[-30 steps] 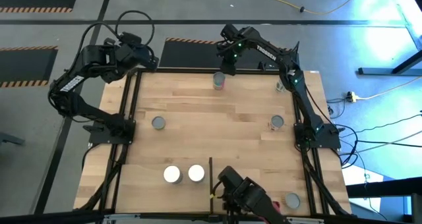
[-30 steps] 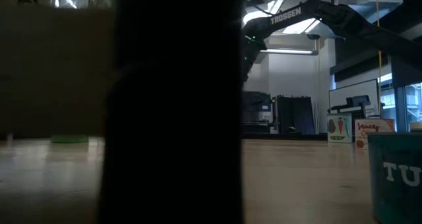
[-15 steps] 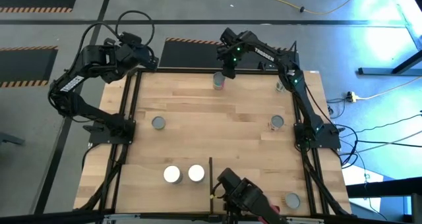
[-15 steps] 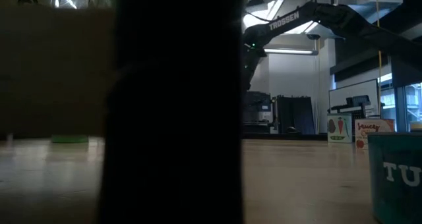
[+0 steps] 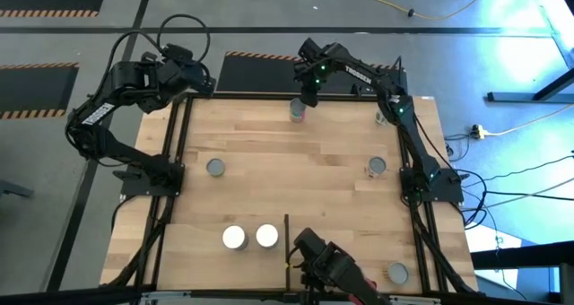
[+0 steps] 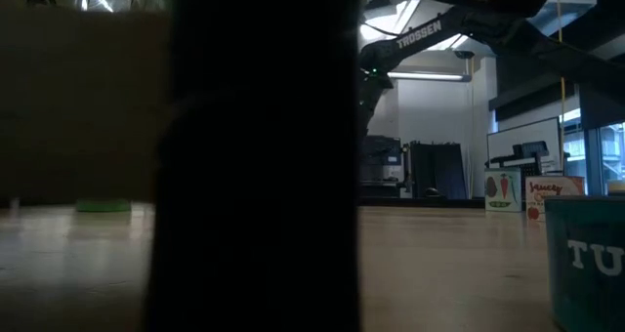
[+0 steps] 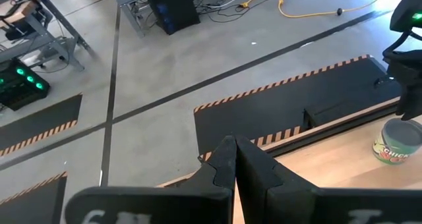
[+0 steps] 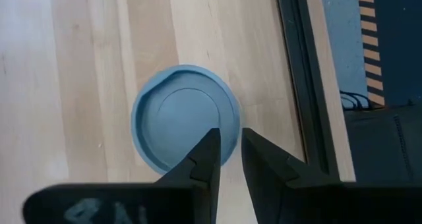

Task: Pick and place cans onto a shelf
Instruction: Put the canned chicken soup on the shelf

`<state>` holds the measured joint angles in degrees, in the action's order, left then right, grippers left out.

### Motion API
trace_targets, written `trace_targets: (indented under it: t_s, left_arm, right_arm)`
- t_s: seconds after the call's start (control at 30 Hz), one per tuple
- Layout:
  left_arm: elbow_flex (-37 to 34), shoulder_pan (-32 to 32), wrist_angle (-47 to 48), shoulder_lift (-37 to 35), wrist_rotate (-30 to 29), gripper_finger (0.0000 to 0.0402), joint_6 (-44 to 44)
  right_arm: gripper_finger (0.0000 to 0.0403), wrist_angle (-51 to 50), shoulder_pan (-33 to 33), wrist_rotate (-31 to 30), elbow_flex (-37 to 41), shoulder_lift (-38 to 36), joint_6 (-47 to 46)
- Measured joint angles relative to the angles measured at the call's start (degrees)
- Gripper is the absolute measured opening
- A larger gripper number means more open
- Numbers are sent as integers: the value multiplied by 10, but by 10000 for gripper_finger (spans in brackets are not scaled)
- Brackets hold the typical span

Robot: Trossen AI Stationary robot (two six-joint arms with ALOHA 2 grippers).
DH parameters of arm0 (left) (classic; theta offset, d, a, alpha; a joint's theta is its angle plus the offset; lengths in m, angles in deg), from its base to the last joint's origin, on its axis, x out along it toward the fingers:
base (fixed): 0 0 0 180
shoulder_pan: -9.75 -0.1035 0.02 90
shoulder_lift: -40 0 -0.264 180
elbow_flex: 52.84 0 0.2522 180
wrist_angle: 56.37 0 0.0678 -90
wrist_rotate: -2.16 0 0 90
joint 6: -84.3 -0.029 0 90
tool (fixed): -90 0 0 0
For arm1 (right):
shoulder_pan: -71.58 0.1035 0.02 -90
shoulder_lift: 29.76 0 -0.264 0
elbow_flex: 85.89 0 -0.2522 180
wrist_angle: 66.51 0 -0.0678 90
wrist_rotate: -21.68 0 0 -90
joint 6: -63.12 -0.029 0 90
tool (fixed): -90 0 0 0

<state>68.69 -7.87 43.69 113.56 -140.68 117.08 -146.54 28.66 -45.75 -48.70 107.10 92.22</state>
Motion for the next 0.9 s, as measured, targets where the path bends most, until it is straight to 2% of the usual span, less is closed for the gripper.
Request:
trace_targets:
  t_s: [0.9]
  left_arm:
    - [0,0,0,0,0,0,0]
  right_arm:
    - [65,6,2,26,-2,24,-2]
